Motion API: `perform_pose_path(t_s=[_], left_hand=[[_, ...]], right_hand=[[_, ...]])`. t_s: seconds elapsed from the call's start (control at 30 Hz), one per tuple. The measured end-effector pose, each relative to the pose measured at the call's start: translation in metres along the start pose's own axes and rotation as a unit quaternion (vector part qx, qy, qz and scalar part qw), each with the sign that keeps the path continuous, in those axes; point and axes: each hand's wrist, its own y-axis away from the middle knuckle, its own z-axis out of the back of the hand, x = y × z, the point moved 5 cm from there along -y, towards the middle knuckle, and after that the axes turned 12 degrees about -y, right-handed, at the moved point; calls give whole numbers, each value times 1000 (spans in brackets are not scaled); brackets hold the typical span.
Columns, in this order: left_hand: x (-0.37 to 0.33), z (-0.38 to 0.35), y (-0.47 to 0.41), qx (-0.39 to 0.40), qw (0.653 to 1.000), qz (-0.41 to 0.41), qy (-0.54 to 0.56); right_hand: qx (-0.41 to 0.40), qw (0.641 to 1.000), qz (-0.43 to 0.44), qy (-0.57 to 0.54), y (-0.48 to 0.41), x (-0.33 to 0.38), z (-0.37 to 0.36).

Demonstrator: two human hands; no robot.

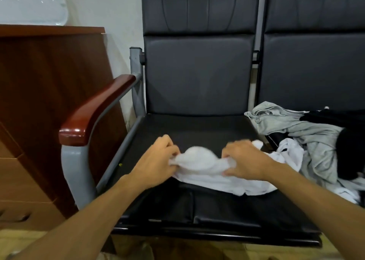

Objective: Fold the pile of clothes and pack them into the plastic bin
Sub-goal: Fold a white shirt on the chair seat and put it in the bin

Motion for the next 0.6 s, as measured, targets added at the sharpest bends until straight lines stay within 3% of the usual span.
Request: perform_pose_path(t_s=[0.03,0.1,0.2,0.27,0.43,0.6], left_hand=[[0,-10,4,68,998,-18,5],[-1,-24,13,183,982,-21,41],[4,-23,15,186,969,63,151],[8,-22,14,168,968,92,161],[13,-36,26,337,933,99,81],[11,-26,19,238,966,66,76]], right_hand=[[92,994,-40,-48,7,-4,-11],[139,983,-70,-95,16,-6,-18],[78,989,-95,-86,13,-12,-12],[83,985,-125,-79,11,-13,-13],[206,964,-140,-96,12,-5,-43],[111,992,-54,-41,1,7,-31]])
